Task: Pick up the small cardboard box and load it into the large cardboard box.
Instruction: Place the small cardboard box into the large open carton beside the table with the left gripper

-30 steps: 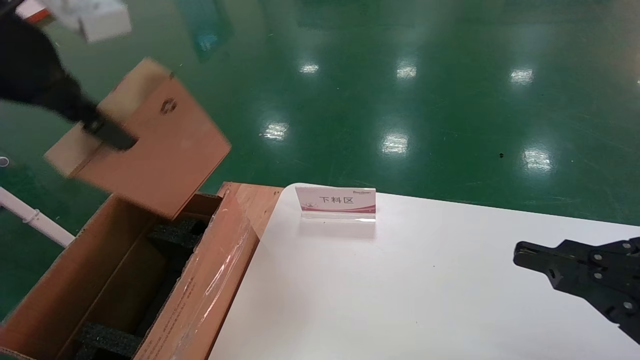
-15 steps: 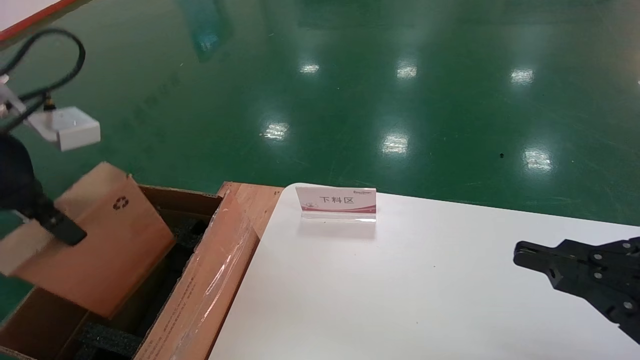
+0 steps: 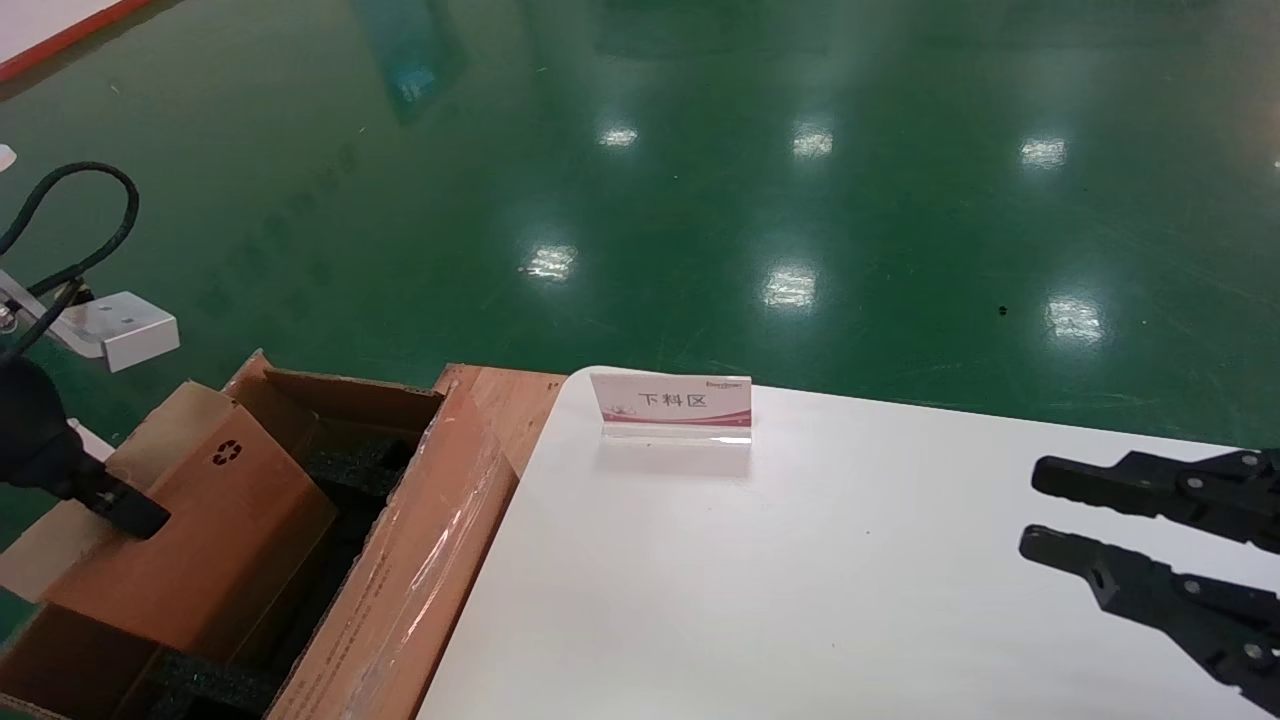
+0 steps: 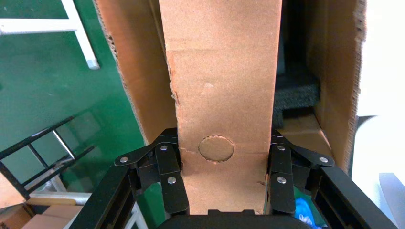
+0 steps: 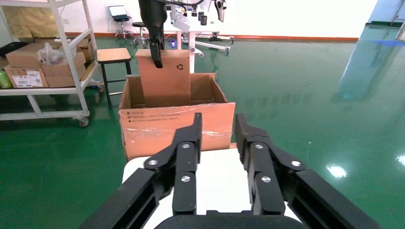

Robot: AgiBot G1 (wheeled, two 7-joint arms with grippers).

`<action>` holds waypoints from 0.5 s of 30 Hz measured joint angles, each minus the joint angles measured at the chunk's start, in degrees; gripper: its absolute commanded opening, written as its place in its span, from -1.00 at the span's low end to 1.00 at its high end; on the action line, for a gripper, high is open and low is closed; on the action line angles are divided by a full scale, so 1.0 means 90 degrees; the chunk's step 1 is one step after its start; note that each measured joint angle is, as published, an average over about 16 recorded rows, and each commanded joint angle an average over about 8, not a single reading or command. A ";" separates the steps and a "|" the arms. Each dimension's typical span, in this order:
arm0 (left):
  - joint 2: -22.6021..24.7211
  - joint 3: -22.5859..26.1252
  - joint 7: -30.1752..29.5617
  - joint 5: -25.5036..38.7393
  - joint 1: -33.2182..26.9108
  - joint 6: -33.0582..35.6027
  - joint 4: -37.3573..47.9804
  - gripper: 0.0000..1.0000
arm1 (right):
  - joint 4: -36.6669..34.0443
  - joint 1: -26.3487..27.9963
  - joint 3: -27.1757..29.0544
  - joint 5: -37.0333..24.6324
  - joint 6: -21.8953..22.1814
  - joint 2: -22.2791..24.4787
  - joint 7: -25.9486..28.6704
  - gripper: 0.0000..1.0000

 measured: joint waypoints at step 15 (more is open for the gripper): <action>-0.0646 -0.0023 -0.0092 0.0563 0.0407 -0.0424 -0.0001 -1.00 | 0.0000 0.0001 -0.0006 0.0004 0.0003 0.0002 -0.0003 1.00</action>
